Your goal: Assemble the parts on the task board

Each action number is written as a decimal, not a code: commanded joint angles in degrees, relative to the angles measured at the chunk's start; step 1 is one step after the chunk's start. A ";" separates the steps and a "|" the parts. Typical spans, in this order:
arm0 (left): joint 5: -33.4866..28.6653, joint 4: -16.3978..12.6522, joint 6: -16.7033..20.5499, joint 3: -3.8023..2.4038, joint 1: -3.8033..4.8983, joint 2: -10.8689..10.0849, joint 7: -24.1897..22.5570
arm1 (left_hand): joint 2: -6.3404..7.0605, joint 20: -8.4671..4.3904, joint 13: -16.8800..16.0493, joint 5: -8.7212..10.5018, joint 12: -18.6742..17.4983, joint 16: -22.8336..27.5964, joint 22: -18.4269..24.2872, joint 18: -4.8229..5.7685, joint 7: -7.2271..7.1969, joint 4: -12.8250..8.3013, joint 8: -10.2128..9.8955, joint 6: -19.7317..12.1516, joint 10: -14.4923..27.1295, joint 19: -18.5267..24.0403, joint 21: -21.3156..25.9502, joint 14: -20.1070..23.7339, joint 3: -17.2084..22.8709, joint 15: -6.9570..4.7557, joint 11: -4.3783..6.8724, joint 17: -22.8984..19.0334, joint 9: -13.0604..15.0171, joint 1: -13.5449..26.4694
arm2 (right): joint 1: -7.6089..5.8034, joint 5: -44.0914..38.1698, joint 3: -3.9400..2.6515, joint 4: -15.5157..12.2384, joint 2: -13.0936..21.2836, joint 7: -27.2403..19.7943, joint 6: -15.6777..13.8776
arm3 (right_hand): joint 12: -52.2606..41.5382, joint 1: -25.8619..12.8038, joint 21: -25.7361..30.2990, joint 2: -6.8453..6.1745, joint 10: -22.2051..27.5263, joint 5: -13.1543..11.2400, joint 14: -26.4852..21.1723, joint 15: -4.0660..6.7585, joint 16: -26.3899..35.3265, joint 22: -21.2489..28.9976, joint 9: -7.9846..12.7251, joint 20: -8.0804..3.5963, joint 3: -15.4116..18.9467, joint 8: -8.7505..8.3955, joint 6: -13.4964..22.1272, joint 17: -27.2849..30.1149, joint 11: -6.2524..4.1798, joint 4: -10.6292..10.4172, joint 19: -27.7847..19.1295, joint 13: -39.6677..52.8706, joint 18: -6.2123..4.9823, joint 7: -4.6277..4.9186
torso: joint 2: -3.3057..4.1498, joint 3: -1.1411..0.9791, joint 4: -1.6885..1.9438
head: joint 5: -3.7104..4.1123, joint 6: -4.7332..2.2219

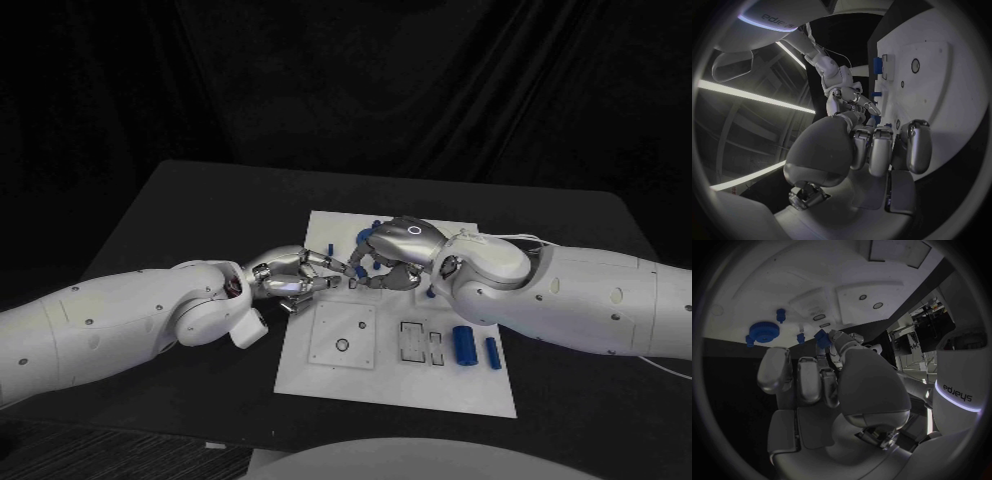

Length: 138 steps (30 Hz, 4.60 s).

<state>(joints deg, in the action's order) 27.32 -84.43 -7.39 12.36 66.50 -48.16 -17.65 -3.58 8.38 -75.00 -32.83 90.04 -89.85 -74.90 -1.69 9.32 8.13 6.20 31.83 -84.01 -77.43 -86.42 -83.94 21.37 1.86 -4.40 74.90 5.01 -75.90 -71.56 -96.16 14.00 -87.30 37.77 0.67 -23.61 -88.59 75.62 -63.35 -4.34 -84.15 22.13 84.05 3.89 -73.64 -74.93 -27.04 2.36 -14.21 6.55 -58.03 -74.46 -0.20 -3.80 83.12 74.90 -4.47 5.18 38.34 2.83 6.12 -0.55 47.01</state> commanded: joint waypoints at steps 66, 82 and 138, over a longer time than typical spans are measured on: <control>-0.17 1.10 -1.56 -0.04 -0.17 1.90 0.56 | -0.06 0.37 -15.00 -0.09 -0.04 -0.15 -6.62 -1.03 0.36 -0.58 -0.21 0.16 -5.99 1.27 0.51 -6.06 0.67 0.89 -0.65 15.10 -0.03 0.70 | 0.35 -0.32 -0.04 0.34 -0.41 1.33 2.63 | 0.63 -0.35 0.90 0.19 -4.49 -1.43 2.66 -0.08 0.95 -8.62 0.77 0.02 -0.06 -0.53 -0.02 0.58 0.26 -0.52 -0.27 13.39 -0.35 -0.35 | 0.03 0.02 0.02 | 0.70 0.09; -0.17 1.36 -1.62 -0.04 -0.18 2.25 0.54 | -0.10 0.42 -15.00 -0.15 -0.04 -0.15 -6.54 -1.06 0.28 -0.68 -0.31 -0.01 -5.99 1.46 0.58 -6.06 0.82 0.93 -0.64 15.10 -0.08 0.71 | 0.60 -0.32 -0.04 0.32 -0.54 1.13 2.86 | 0.70 -0.36 0.97 0.19 -4.44 -1.65 2.64 -0.09 1.06 -8.60 0.87 0.04 -0.06 -0.60 -0.02 0.68 0.27 -0.54 -0.29 13.33 -0.36 -0.34 | 0.05 -0.02 -0.03 | 0.71 0.12; -0.17 -1.56 1.24 -0.04 -0.24 -3.15 -0.43 | 0.01 0.56 -15.00 -0.21 -0.04 -0.15 -6.58 -1.09 0.50 -0.97 0.15 1.91 -5.99 1.53 0.66 -6.06 1.06 1.01 -0.76 15.10 0.19 0.97 | 0.62 -5.43 -0.05 1.44 -0.61 7.90 9.25 | 1.55 1.57 2.93 -0.26 -3.88 -1.20 2.38 -0.12 2.34 -8.16 1.97 0.09 -0.77 -1.12 -0.46 1.76 0.31 0.76 -0.74 12.63 -0.68 -0.23 | 0.04 0.05 0.02 | -0.13 0.89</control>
<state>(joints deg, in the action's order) 27.42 -85.84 -6.58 12.37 66.31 -51.37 -16.91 -3.58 8.79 -75.00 -32.83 90.04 -89.85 -74.90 -1.68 9.73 7.34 6.05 33.48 -84.00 -76.19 -85.98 -84.16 22.16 2.47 -4.80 74.91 5.13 -75.44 -71.02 -100.38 13.91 -85.82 37.17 5.99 -16.46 -87.38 76.59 -60.53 -4.77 -84.15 20.63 84.05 3.89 -71.60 -74.90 -25.05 2.37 -15.09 5.50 -58.29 -72.73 -0.20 -3.21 82.70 74.91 -4.46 4.90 38.38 2.88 6.15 -0.80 47.75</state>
